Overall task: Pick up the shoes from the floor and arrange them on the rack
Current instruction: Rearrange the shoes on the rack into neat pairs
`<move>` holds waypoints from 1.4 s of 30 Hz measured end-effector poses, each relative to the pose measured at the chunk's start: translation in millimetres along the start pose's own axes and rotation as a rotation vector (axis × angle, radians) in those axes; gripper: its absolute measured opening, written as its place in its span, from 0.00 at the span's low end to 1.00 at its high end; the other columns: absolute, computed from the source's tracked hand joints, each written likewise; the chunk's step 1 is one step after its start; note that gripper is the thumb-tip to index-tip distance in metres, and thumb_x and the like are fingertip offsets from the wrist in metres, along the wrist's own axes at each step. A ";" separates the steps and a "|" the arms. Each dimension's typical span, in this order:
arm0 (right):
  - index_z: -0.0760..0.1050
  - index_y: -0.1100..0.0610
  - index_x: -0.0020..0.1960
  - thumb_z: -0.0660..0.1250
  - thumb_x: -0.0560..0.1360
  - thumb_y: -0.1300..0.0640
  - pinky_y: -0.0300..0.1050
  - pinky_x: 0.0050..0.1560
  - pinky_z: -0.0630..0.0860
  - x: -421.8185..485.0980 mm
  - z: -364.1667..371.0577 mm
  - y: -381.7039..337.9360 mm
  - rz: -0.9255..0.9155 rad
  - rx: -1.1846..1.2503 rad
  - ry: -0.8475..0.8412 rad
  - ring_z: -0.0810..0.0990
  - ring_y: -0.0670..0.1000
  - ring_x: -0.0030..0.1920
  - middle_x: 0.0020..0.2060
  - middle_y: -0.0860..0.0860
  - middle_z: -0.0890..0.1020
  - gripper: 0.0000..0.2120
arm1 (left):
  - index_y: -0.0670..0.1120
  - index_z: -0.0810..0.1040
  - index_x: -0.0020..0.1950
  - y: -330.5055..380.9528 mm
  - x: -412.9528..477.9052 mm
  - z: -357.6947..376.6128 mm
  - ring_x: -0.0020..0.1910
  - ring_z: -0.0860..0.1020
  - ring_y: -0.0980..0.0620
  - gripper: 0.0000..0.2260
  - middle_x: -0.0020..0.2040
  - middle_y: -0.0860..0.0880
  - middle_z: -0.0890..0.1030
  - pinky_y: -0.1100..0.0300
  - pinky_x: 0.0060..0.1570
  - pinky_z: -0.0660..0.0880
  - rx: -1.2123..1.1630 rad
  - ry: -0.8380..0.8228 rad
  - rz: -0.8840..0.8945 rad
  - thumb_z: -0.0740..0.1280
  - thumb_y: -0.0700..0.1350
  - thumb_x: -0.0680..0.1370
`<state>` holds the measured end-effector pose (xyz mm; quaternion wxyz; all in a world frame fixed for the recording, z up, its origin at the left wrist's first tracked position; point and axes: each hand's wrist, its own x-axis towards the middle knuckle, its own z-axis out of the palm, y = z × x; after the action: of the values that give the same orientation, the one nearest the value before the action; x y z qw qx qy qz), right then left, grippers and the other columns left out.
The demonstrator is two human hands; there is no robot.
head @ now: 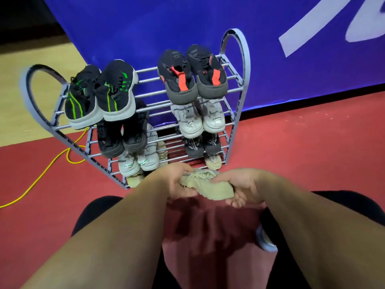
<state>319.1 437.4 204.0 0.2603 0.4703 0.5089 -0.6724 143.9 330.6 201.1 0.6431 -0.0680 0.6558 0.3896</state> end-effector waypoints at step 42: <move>0.77 0.53 0.47 0.65 0.81 0.48 0.42 0.35 0.75 313.6 -105.9 20.2 0.051 0.874 0.462 0.74 0.49 0.30 0.34 0.49 0.77 0.10 | 0.42 0.77 0.55 -1.9 319.9 -2.5 0.36 0.83 0.53 0.05 0.40 0.47 0.84 0.55 0.49 0.80 -0.219 0.259 0.054 0.65 0.35 0.81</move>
<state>242.3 569.1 -90.5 -0.0645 0.6844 0.2121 -0.6946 90.7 459.6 -86.9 0.5312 -0.1698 0.6882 0.4640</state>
